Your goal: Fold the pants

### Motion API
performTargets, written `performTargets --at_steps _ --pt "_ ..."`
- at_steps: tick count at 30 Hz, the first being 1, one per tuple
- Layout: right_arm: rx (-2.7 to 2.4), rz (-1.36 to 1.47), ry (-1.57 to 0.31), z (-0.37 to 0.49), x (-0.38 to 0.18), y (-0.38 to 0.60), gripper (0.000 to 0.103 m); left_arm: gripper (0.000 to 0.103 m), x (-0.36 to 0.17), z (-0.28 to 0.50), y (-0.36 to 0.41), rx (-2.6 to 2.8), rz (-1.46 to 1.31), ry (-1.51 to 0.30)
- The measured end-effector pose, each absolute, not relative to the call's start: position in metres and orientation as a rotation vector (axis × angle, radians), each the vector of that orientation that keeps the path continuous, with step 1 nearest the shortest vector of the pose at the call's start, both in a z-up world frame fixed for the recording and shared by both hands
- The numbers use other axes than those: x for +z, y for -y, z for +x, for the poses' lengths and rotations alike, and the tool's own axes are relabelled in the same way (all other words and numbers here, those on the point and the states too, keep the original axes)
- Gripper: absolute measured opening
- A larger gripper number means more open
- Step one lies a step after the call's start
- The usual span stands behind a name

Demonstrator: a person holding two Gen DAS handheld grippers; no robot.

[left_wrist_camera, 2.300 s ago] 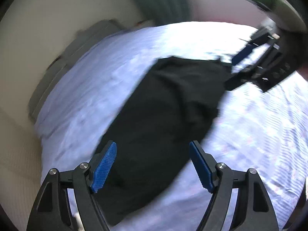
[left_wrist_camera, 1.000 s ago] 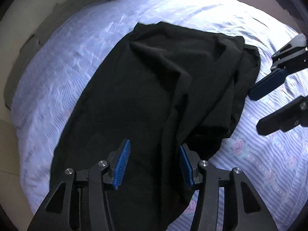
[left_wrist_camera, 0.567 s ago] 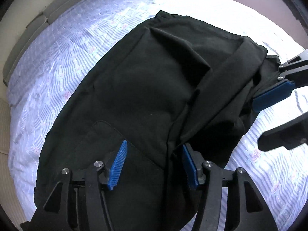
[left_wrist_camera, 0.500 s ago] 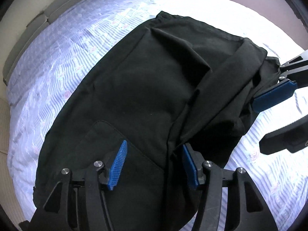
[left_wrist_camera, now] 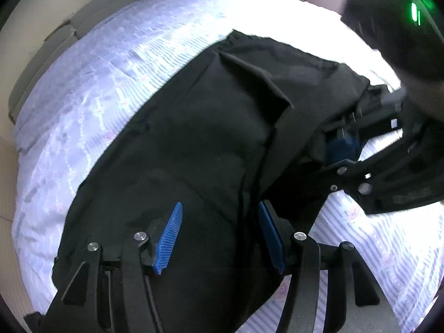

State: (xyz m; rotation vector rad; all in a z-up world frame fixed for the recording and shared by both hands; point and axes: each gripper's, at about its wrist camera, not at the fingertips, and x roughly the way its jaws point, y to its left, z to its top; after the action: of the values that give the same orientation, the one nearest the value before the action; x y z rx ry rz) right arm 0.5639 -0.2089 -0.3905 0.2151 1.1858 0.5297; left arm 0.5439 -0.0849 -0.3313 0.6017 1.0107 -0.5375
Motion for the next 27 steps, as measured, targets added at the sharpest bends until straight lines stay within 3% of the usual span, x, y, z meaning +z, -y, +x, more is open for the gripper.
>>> performTargets --at_steps 2,12,15,16,18,25,27 --pt "0.516 0.246 -1.217 0.554 -0.394 0.214 0.010 0.057 -0.328 0.541 0.083 -0.531 0.593 -1.011" --pt "0.387 0.356 -1.299 0.484 -0.406 0.221 0.009 0.057 -0.355 0.524 0.089 -0.537 0.634 -1.118" --pt "0.373 0.310 -1.241 0.484 -0.401 0.223 0.009 0.065 -0.360 0.519 0.086 -0.501 0.654 -1.114" --pt "0.344 0.276 -1.220 0.485 -0.396 0.224 0.012 0.067 -0.363 0.520 0.083 -0.477 0.655 -1.112" --pt "0.268 0.240 -1.199 0.488 -0.386 0.229 0.041 0.069 -0.368 0.525 0.078 -0.432 0.646 -1.124" --pt "0.095 0.320 -1.207 0.474 -0.347 0.267 0.044 0.071 -0.348 0.536 0.057 -0.349 0.480 -1.164" --pt "0.039 0.347 -1.182 0.466 -0.331 0.273 0.054 0.071 -0.322 0.529 0.043 -0.302 0.403 -1.127"
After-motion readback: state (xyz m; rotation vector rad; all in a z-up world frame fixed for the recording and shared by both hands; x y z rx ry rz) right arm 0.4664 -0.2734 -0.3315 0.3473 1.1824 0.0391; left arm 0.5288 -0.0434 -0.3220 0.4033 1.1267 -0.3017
